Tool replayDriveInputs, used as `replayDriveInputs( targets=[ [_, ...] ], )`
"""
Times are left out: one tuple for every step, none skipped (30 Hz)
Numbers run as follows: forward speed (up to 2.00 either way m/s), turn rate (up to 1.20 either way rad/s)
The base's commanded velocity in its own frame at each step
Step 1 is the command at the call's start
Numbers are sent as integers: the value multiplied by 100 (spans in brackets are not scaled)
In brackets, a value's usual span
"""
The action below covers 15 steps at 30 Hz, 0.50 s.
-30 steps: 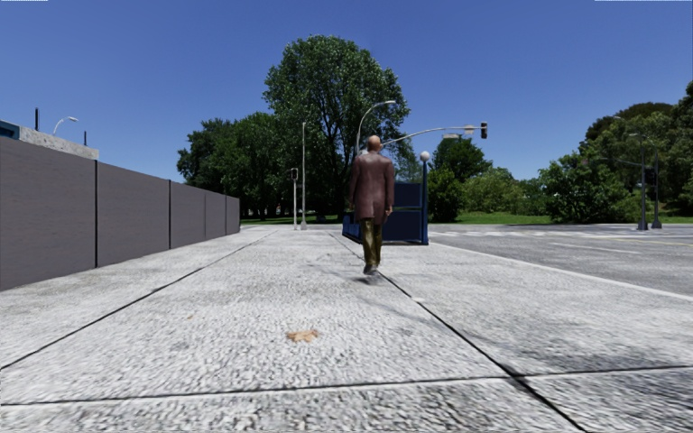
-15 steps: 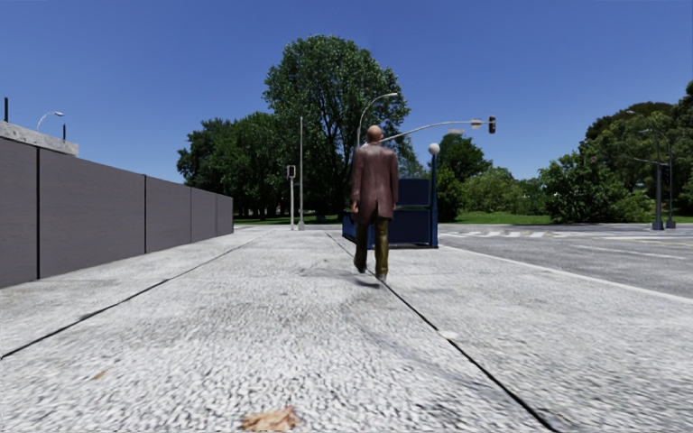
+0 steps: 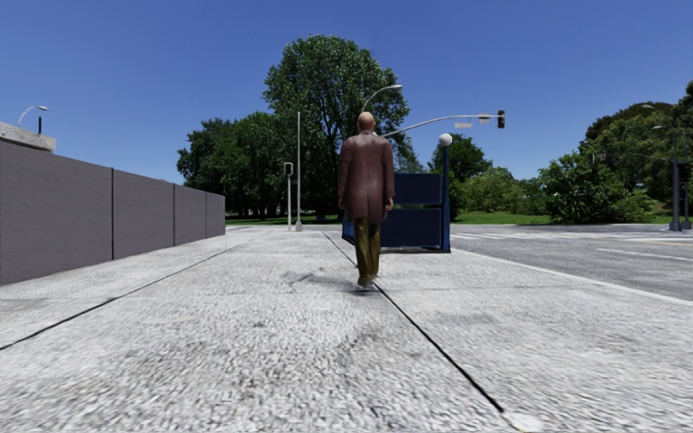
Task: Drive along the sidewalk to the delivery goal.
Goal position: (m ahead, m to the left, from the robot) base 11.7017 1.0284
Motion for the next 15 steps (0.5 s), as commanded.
replayDriveInputs(
  targets=[
    [200, 0],
    [200, 0],
    [200, 0],
    [200, 0],
    [200, 0],
    [200, 0],
    [200, 0],
    [200, 0],
    [200, 0],
    [200, 0],
    [200, 0],
    [200, 0],
    [200, 0],
    [200, 0],
    [200, 0]
  ],
)
